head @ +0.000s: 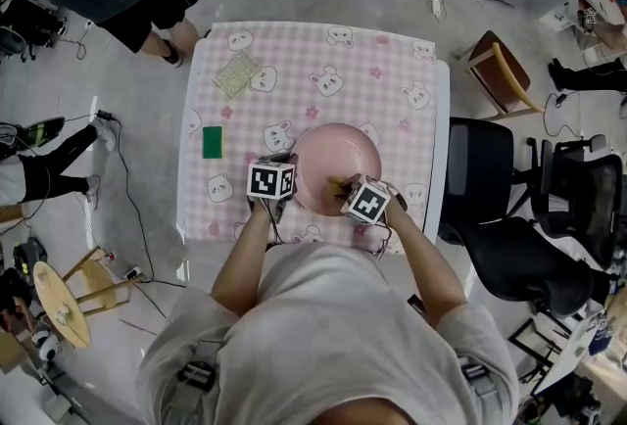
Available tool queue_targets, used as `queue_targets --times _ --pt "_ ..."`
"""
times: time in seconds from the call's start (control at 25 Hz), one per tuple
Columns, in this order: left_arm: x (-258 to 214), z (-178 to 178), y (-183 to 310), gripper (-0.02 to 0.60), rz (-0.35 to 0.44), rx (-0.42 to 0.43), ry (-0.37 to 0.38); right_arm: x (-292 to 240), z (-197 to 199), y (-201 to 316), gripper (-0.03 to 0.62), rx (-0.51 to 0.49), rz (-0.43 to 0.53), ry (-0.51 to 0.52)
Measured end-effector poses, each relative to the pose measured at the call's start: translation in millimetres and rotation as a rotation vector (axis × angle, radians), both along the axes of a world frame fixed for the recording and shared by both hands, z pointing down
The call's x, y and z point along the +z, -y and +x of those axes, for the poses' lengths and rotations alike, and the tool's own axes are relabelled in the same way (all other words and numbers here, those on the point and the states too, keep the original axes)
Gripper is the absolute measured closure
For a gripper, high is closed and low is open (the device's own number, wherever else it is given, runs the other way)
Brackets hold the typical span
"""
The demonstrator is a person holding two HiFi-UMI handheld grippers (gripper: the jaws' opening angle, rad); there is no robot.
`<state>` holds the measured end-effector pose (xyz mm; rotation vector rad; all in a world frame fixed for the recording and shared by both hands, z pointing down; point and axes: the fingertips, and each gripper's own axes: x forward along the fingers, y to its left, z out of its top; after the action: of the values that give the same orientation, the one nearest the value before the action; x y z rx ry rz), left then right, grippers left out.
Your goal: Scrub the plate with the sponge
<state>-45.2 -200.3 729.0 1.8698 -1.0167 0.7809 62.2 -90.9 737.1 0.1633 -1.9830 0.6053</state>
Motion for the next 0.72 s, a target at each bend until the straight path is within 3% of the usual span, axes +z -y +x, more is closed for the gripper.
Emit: queue_targets --times 0.2,0.4,0.72 --pt "0 1 -1 0.554 0.000 -0.003 -0.004 -2 26 22 0.526 0.109 0.017 -0.028" --pt "1 1 0 0.554 0.005 0.008 0.010 3 47 66 0.526 0.256 0.093 -0.058" --pt "2 0 -2 0.552 -0.001 0.006 0.022 4 43 116 0.526 0.389 0.155 -0.077"
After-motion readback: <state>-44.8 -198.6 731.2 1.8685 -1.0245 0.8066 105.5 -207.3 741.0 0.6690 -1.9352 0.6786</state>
